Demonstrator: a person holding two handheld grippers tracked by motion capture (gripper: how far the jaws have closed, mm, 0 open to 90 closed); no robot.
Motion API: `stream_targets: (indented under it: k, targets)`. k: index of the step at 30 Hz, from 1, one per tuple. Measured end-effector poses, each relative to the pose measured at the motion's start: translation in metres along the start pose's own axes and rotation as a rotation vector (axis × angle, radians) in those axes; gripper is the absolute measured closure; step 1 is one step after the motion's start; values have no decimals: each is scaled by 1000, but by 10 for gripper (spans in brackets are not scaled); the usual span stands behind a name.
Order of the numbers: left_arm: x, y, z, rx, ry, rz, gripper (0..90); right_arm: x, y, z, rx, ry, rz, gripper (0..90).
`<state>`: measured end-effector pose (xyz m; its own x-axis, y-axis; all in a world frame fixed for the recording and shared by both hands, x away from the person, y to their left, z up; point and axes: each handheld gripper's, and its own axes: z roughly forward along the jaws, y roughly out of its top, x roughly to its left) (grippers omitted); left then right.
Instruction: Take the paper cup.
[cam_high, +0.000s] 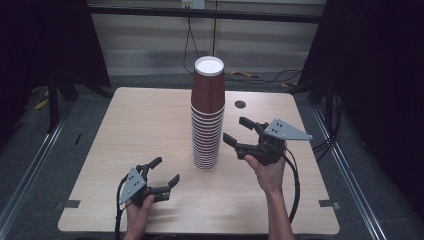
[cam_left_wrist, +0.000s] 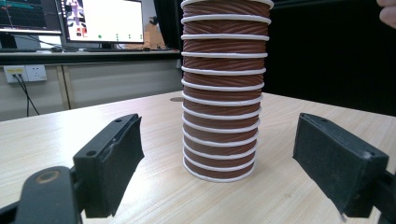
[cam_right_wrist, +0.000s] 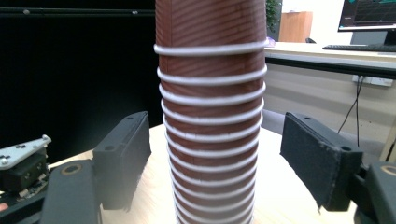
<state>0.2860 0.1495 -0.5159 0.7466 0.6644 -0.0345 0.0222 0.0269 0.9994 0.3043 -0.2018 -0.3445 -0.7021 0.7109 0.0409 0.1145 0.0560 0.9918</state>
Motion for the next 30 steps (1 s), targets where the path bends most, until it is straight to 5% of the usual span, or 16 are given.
stream_targets:
  k: [15,30]
  targets:
    - [0,0,0,0,-1,0,156,-4,45,13,14,58,-42,213]
    - [0,0,0,0,-1,0,157,-6,75,23,22,66,-65,210]
